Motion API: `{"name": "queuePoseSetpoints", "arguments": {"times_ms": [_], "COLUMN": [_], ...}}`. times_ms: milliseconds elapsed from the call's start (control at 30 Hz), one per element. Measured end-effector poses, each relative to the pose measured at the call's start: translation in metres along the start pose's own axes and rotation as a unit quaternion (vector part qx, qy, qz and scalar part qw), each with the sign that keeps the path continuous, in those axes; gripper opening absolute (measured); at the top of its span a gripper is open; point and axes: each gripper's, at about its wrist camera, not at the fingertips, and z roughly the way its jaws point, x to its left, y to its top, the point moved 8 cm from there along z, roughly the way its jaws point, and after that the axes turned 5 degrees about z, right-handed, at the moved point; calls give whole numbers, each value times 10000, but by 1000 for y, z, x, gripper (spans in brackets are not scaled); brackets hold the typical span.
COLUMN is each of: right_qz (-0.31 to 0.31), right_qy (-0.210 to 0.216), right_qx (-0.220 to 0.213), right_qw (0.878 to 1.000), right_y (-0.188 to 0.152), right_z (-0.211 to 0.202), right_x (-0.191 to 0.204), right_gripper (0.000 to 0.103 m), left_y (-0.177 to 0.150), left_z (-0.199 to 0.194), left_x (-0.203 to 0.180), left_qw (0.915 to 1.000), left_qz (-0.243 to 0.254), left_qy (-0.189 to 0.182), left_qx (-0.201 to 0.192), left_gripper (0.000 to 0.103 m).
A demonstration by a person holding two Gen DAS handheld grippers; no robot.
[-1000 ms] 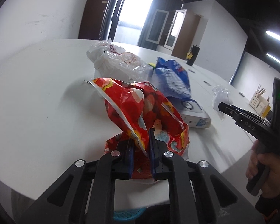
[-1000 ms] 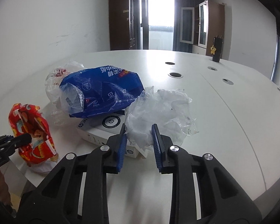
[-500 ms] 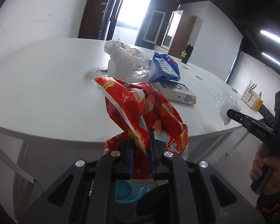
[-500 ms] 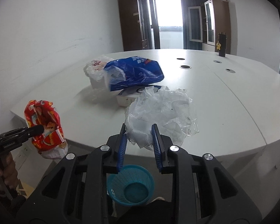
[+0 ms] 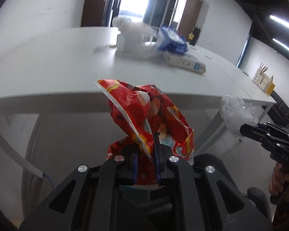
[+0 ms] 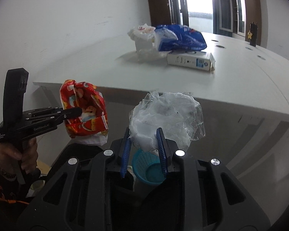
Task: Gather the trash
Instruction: 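Carry both held bags down over the blue wastebasket with both tools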
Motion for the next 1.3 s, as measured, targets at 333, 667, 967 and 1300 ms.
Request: {"name": "queuePoseSetpoints", "arguments": {"times_ms": [333, 667, 967, 1300], "right_qz": [201, 376, 357, 419], "right_qy": [28, 6, -202, -176], "right_qx": [668, 1214, 1724, 2264], "right_qw": [9976, 9919, 9842, 9730], "right_y": [-46, -79, -96, -104], "right_z": [65, 123, 179, 244], "right_x": [-13, -25, -30, -36], "right_gripper": [25, 25, 25, 25], "left_y": [-43, -70, -75, -89], "left_z": [59, 115, 167, 225], "left_x": [17, 31, 37, 62], "left_qw": [9968, 9905, 9823, 9734], "left_qz": [-92, -111, 6, -226], "left_qy": [184, 422, 684, 654], "left_qx": [770, 1308, 1746, 2185], "left_gripper": [12, 12, 12, 12]}}
